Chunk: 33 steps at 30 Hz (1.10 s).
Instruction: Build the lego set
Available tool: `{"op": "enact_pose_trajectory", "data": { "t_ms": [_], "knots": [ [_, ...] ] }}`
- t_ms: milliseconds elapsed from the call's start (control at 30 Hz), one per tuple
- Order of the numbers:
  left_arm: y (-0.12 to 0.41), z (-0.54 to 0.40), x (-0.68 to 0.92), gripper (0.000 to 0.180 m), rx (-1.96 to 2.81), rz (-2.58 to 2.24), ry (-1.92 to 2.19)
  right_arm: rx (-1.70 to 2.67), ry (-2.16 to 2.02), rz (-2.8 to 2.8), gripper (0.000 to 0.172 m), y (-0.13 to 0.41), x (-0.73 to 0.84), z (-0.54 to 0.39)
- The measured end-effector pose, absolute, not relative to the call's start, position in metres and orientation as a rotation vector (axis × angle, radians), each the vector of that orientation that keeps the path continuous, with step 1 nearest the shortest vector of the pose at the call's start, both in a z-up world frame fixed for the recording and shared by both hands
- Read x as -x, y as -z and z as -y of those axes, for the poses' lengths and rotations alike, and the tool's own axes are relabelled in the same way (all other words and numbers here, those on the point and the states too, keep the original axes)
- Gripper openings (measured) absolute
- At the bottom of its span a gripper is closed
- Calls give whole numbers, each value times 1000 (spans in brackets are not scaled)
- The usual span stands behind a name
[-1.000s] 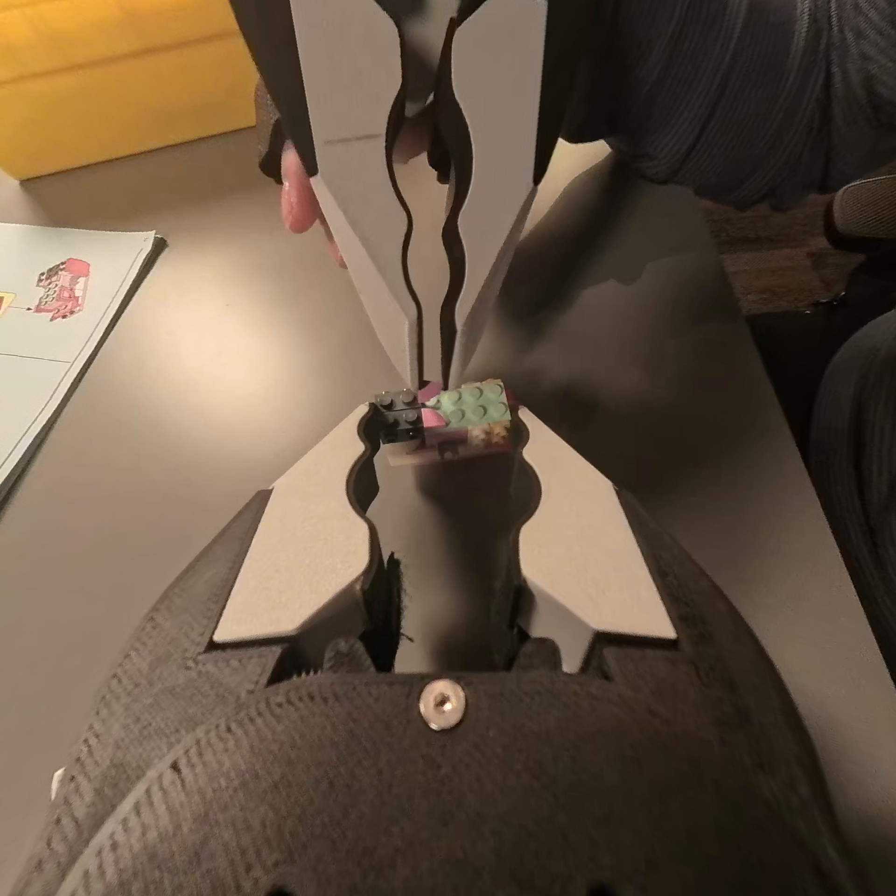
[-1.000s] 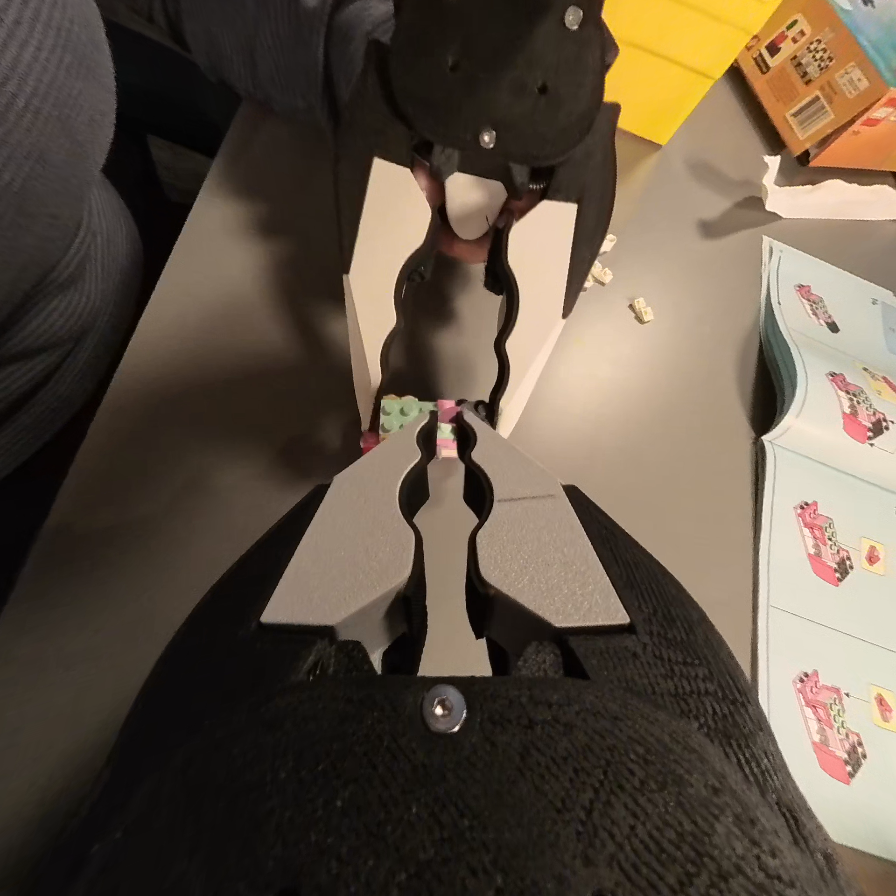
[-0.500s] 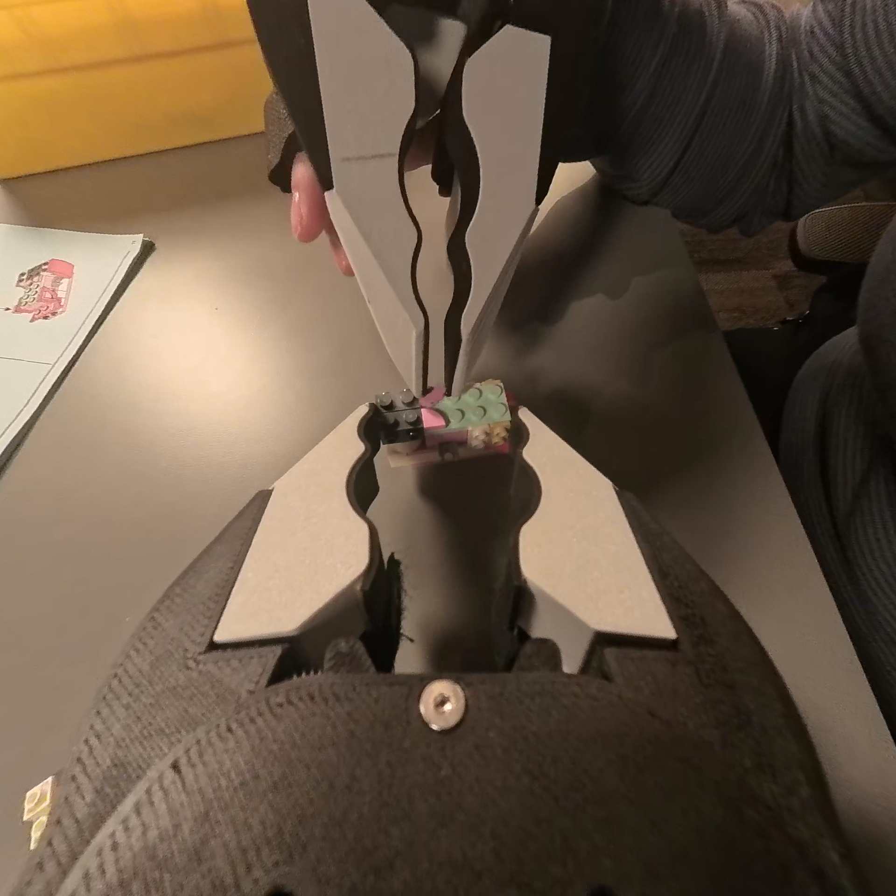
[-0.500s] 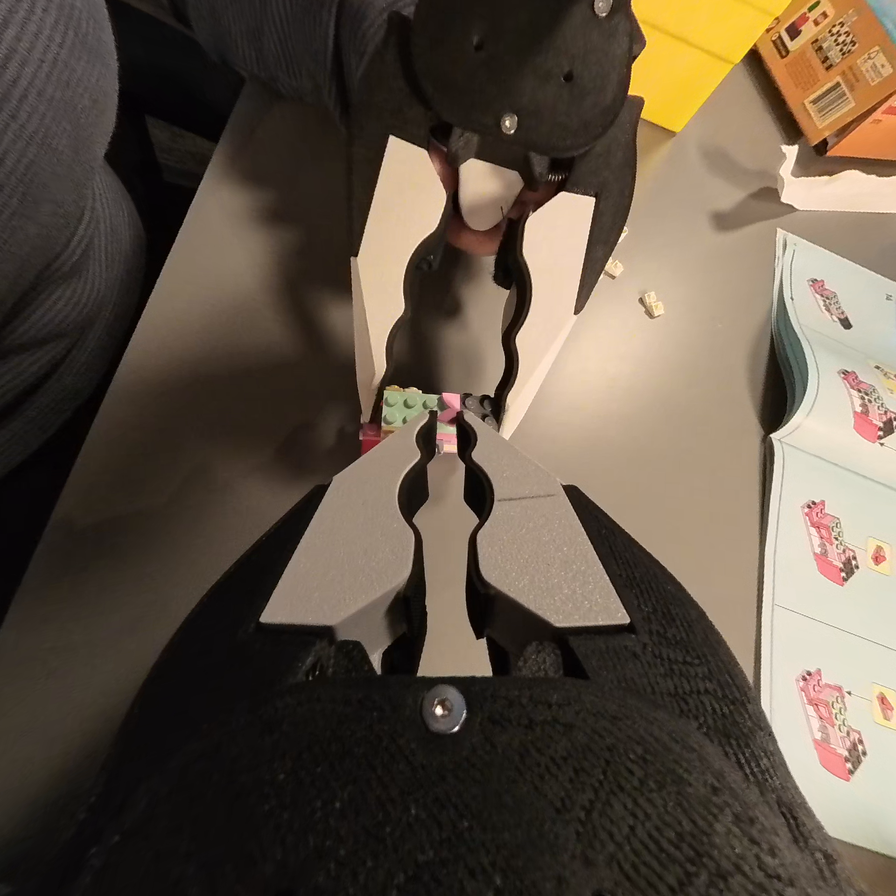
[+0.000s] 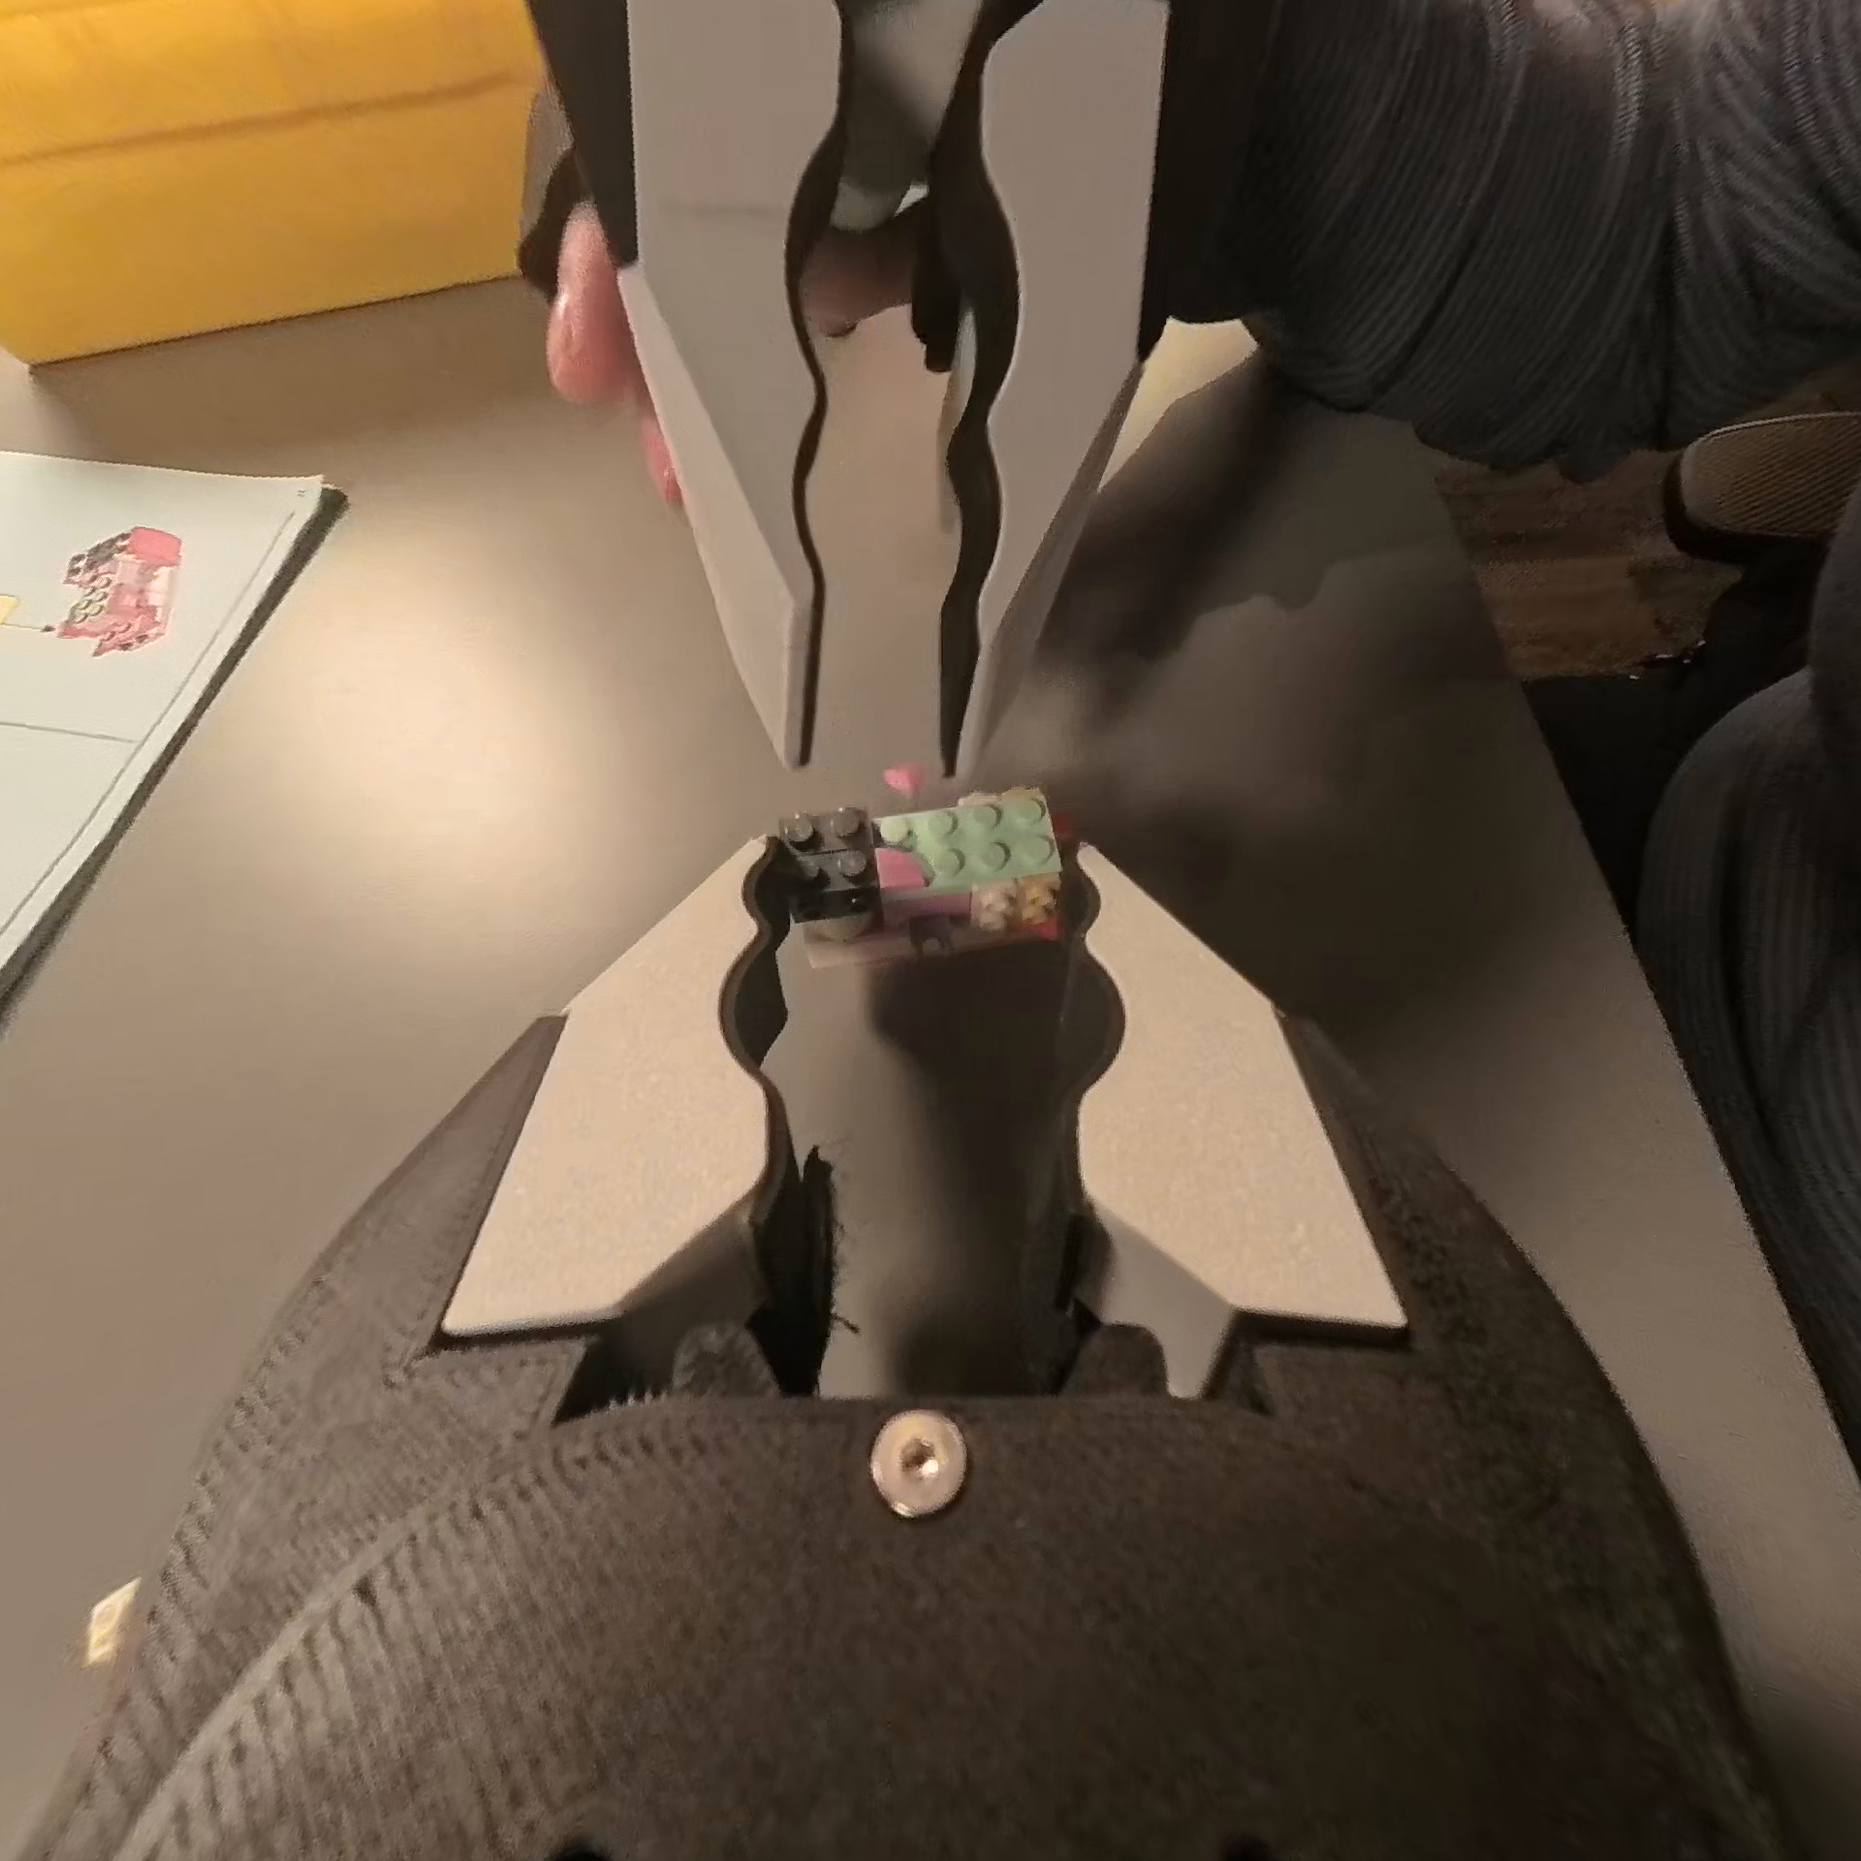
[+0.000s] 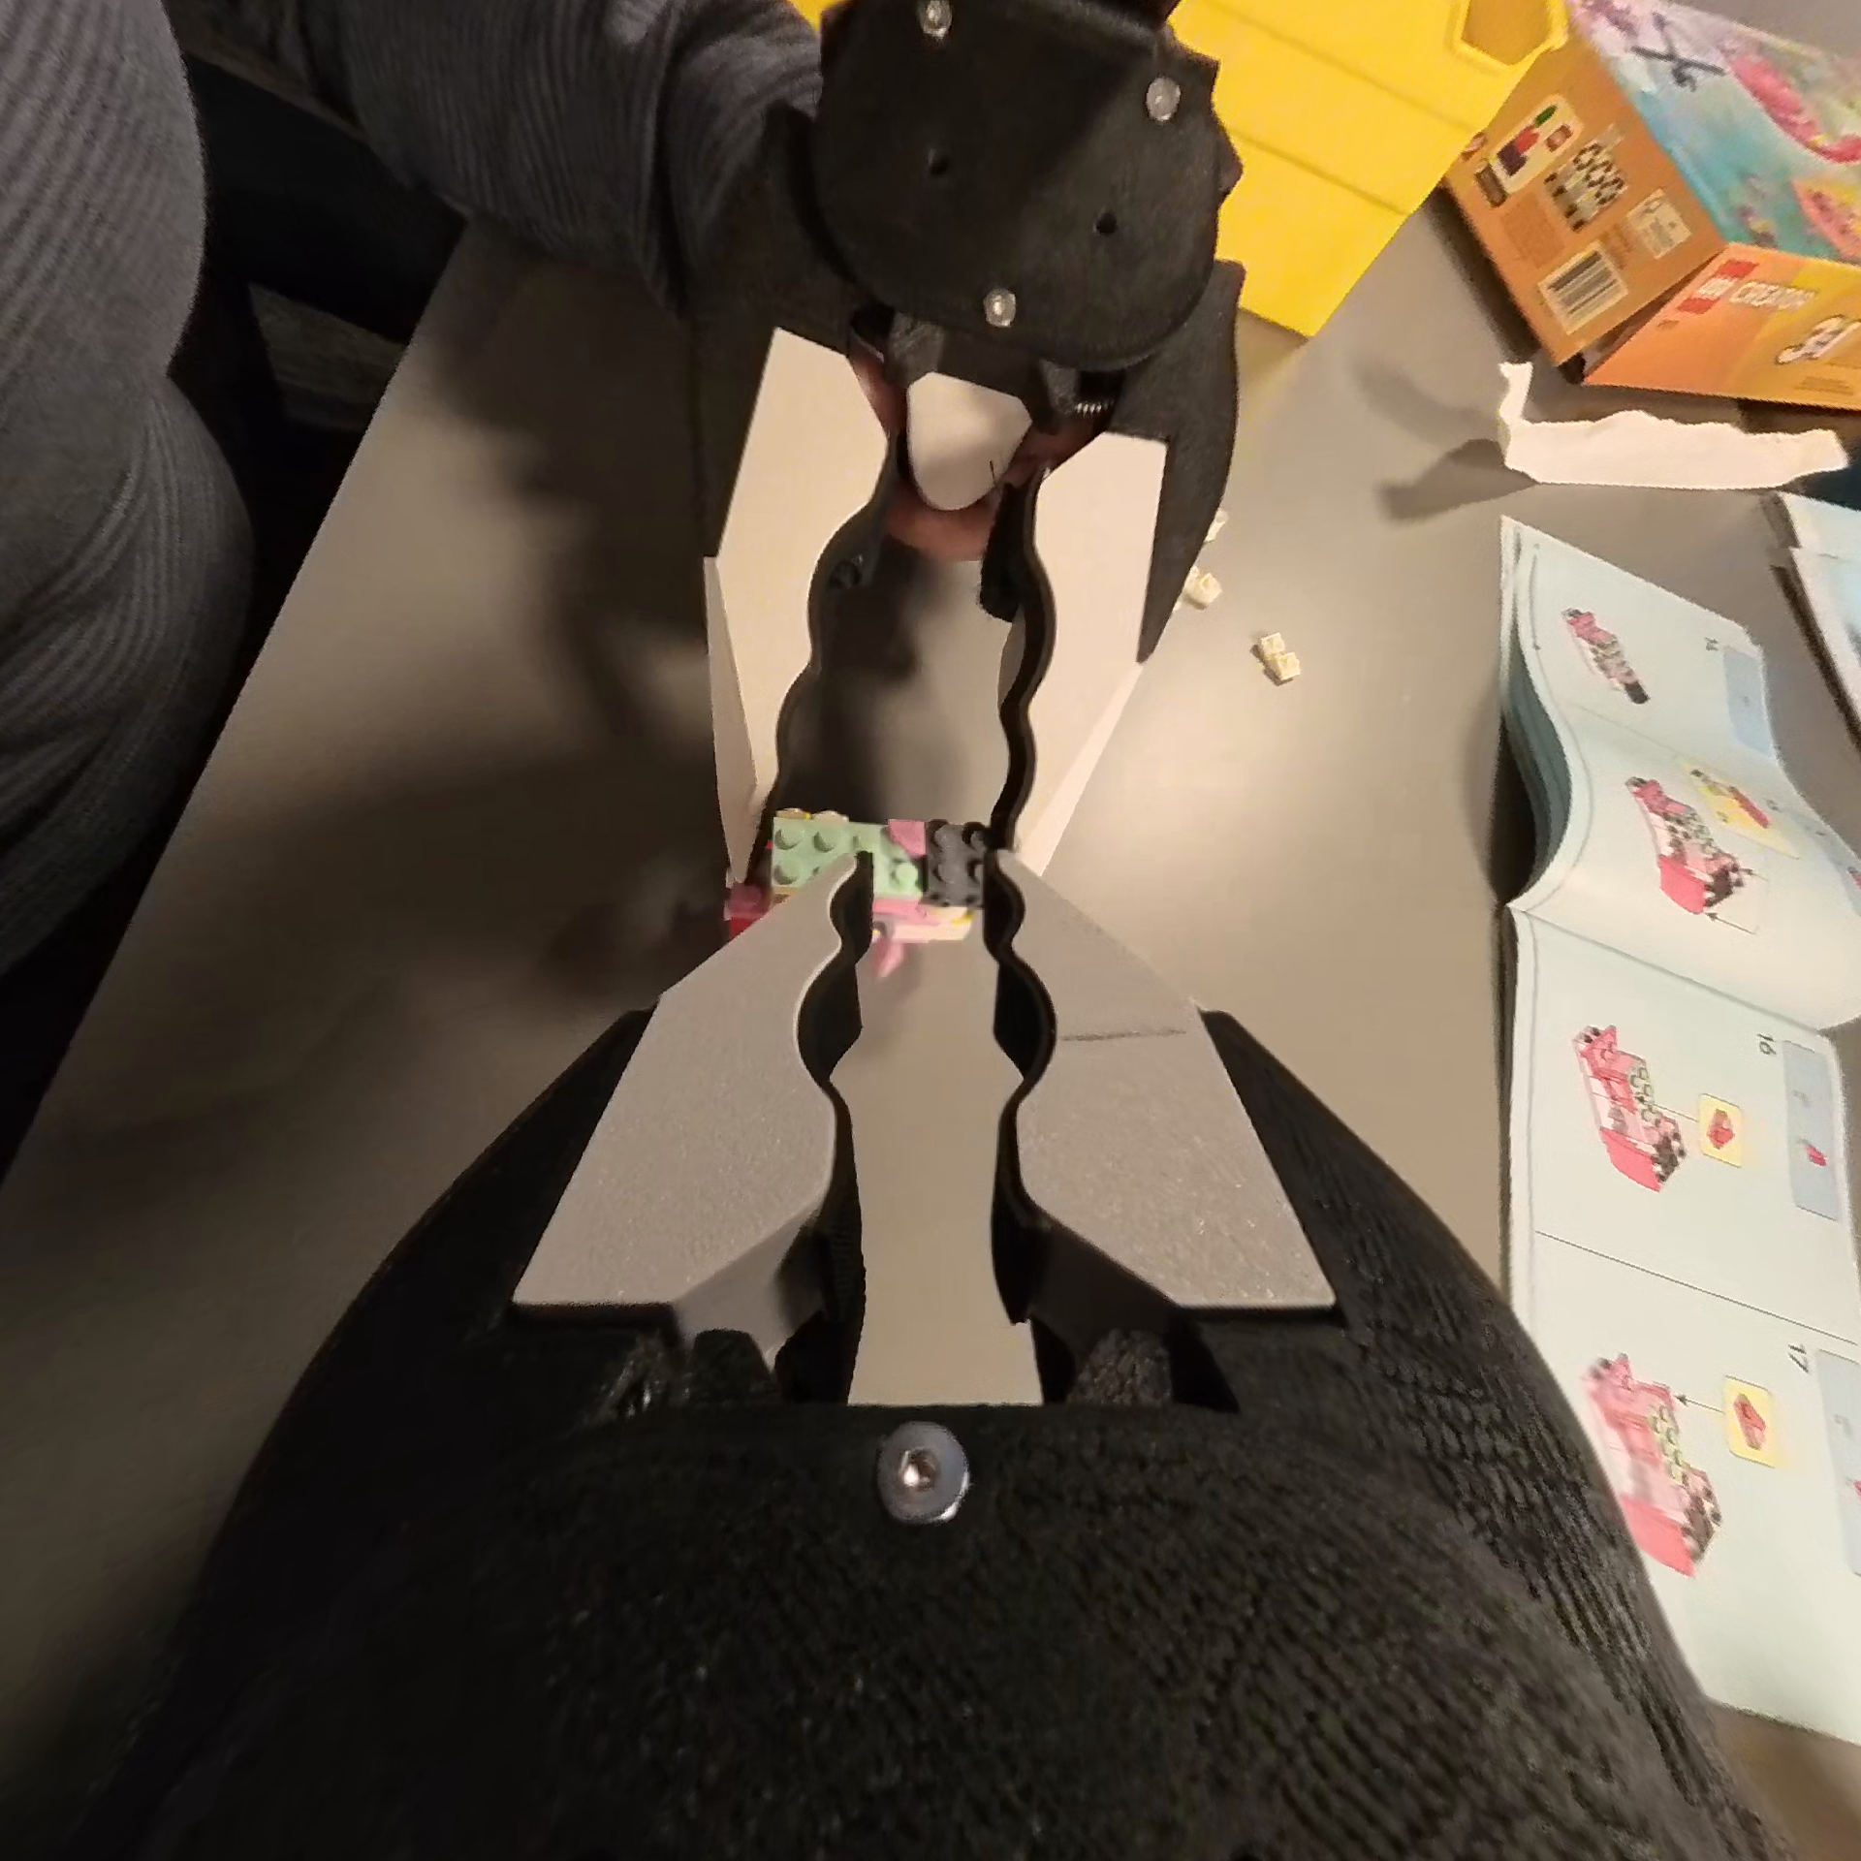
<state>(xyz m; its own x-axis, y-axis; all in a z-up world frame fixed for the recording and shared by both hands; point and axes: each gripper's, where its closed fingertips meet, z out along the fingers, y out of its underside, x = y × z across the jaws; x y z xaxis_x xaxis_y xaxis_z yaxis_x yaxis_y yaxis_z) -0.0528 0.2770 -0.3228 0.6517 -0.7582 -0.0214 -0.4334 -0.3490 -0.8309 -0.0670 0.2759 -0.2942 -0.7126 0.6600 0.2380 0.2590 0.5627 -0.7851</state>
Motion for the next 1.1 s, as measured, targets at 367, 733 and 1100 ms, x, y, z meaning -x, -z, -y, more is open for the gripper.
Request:
{"op": "enact_pose_trajectory", "data": {
  "t_ms": [367, 733, 1100],
  "knots": [
    [322, -291, 95, 53, 2044, -806, 326, 961, -959, 2126, 27, 296, 67, -333],
    [325, -290, 87, 53, 2036, -833, 336, 1572, -848, 1920, 27, 332, -13, -356],
    [330, -289, 88, 53, 2094, -750, 443, 1721, -812, 1747, 8, 348, -26, -361]
  ]
}}
